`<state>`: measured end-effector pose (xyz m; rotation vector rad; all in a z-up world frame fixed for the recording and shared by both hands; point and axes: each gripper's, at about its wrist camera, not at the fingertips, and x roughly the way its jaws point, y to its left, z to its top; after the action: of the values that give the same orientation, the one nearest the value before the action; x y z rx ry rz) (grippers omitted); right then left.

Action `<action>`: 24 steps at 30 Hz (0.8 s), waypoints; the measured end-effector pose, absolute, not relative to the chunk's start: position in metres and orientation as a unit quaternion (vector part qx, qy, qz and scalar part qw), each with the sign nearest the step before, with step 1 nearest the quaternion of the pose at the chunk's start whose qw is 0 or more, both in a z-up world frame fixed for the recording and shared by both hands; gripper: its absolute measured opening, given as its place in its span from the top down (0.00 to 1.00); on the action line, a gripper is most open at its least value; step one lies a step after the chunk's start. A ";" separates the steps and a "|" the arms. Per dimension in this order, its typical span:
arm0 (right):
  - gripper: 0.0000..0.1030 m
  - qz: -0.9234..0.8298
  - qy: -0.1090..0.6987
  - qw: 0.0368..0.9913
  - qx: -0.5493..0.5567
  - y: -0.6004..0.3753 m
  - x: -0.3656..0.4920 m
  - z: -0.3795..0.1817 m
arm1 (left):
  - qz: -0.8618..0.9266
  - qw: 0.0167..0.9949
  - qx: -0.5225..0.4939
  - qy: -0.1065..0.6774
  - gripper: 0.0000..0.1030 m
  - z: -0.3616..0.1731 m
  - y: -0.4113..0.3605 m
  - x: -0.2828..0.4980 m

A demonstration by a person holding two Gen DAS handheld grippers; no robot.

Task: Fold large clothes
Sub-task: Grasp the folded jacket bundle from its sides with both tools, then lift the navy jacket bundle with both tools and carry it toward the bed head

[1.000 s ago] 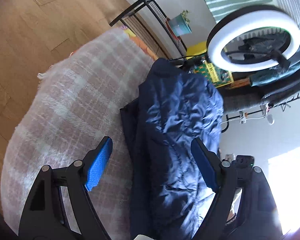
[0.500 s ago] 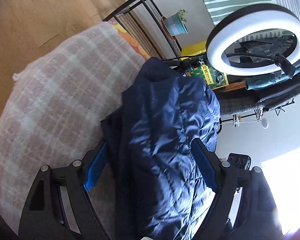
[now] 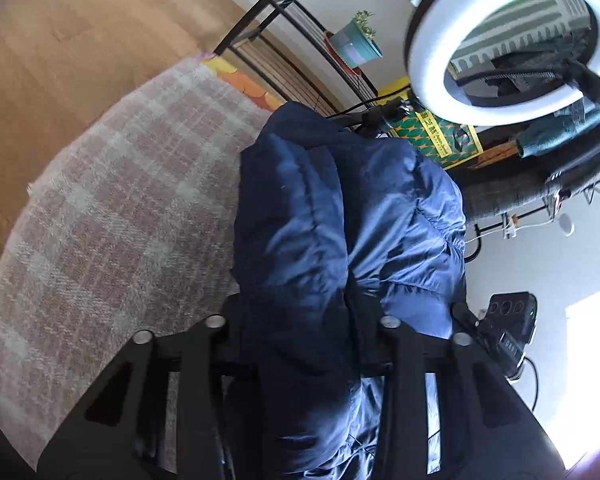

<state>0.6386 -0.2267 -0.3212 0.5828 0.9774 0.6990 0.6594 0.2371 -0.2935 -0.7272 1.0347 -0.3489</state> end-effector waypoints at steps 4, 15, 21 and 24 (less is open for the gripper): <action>0.68 0.314 0.449 0.795 0.261 -0.229 0.631 -0.316 | -0.154 0.804 -0.321 0.476 0.78 -0.283 0.232 0.656; 0.82 0.294 0.420 0.840 0.179 -0.207 0.607 -0.275 | -0.141 0.829 -0.288 0.458 0.86 -0.247 0.218 0.633; 0.83 0.289 0.407 0.855 0.142 -0.205 0.580 -0.251 | -0.147 0.840 -0.263 0.450 0.87 -0.219 0.204 0.607; 0.84 0.288 0.398 0.861 0.131 -0.206 0.562 -0.236 | -0.152 0.843 -0.256 0.447 0.87 -0.202 0.192 0.592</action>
<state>0.5618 -0.2058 -0.2364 0.2753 0.8355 0.6033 0.5923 0.1925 -0.2021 -0.5405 0.9443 -0.3218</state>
